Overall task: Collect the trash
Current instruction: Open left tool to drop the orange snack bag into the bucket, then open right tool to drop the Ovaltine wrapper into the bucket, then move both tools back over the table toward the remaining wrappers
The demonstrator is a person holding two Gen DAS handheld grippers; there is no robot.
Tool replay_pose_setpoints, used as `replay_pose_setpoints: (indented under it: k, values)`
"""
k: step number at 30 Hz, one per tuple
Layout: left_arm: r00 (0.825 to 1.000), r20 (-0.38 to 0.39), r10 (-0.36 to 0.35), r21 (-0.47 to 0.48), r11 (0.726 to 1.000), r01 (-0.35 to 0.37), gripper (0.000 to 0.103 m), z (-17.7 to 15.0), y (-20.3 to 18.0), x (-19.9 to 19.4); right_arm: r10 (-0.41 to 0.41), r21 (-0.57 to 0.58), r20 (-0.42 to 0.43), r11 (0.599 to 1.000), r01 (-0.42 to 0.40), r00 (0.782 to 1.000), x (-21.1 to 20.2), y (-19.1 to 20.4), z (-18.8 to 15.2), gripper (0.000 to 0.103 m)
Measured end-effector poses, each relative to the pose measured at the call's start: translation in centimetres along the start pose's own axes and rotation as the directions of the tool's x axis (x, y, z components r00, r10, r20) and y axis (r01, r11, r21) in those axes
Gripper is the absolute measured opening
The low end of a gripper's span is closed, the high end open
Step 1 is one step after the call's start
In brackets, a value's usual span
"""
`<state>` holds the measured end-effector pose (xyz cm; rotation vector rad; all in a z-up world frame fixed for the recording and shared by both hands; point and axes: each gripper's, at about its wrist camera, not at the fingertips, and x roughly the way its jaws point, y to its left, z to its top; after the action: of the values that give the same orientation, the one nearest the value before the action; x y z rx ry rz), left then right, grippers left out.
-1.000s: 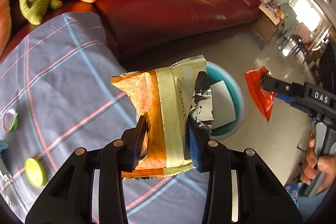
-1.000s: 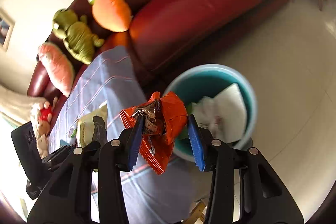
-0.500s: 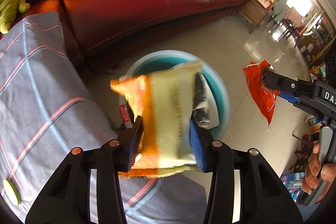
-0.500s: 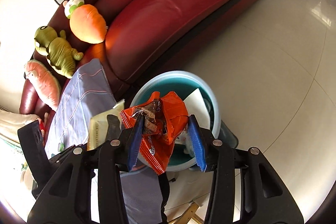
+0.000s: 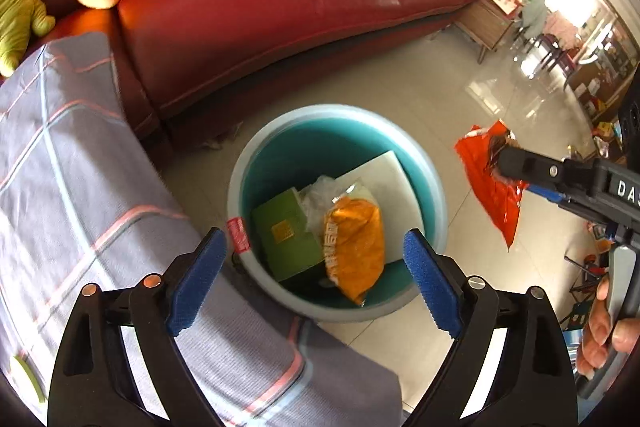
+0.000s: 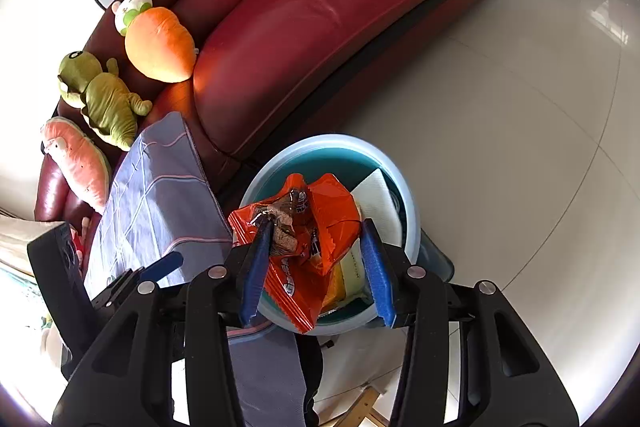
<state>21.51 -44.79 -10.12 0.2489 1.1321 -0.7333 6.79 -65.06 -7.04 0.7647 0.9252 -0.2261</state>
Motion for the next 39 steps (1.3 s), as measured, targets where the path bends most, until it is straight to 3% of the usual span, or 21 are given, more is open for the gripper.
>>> replay_pose_setpoints:
  k: [8, 10, 12, 16, 32, 39]
  values:
    - [1.0, 0.018, 0.013, -0.056, 0.998, -0.012, 0.095, -1.8, 2.6, -2.4, -0.021, -0.031, -0.013, 0.999, 0.021, 1.0, 2.0, 1.6, 0.5, 0.052]
    - [1.0, 0.023, 0.014, -0.069, 0.998, -0.013, 0.095, -2.3, 3.2, -3.0, -0.024, -0.039, -0.021, 0.999, 0.023, 0.999, 2.8, 2.0, 0.6, 0.056]
    - [1.0, 0.024, 0.016, -0.076, 0.997, -0.014, 0.096, -2.6, 3.8, -3.5, -0.03, -0.052, -0.025, 0.998, 0.029, 0.999, 3.7, 2.7, 0.6, 0.067]
    - [0.999, 0.023, 0.023, -0.089, 0.996, -0.021, 0.096, -3.1, 4.8, -4.3, -0.037, -0.039, -0.046, 0.999, 0.035, 0.998, 4.6, 3.1, 0.5, 0.072]
    - [0.999, 0.036, 0.01, -0.131, 0.991, -0.005, 0.096, -5.6, 7.1, -6.8, -0.116, -0.053, -0.047, 0.992, 0.114, 0.992, 2.3, 4.5, -1.1, 0.083]
    - [0.998, 0.065, 0.013, -0.17, 0.985, -0.002, 0.096, -7.4, 9.3, -9.0, -0.117, -0.114, -0.074, 0.988, 0.108, 0.99, 2.1, 8.0, -3.1, 0.085]
